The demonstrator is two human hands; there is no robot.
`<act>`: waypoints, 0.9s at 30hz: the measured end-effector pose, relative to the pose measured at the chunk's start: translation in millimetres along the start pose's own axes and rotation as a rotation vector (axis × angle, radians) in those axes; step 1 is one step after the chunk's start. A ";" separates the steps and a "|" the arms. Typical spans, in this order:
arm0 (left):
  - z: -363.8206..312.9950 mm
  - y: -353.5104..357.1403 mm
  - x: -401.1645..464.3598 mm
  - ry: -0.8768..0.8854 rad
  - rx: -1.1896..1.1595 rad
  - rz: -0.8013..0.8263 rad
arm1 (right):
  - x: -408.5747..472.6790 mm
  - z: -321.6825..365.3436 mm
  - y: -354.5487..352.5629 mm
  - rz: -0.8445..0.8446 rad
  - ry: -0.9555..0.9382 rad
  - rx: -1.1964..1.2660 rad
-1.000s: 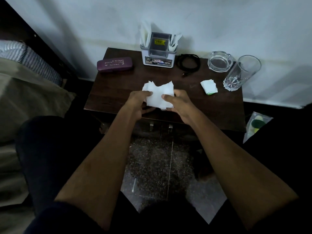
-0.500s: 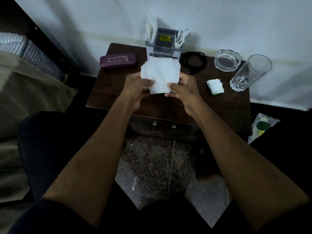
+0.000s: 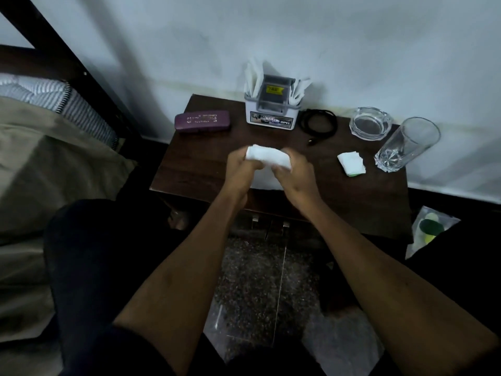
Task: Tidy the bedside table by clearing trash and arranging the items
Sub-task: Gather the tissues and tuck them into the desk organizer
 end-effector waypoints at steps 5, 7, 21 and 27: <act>0.5 -0.2 1.5 0.019 0.072 0.058 | 2.8 -2.7 -6.1 -0.070 0.029 -0.018; -6.1 -5.0 7.1 0.043 0.095 0.081 | 12.0 2.8 -16.2 -0.090 0.049 0.000; -109.1 -24.0 74.9 0.076 -0.148 0.230 | 113.3 91.8 -60.9 0.129 -0.059 0.285; -153.1 -31.1 111.4 0.109 -0.112 0.282 | 157.3 119.0 -92.2 0.219 0.048 0.465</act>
Point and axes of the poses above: each hand's wrist, its own x-axis towards the middle knuckle, its own y-axis out of the palm, z = x × y, the point moved 6 cm from there along x, towards the middle knuckle
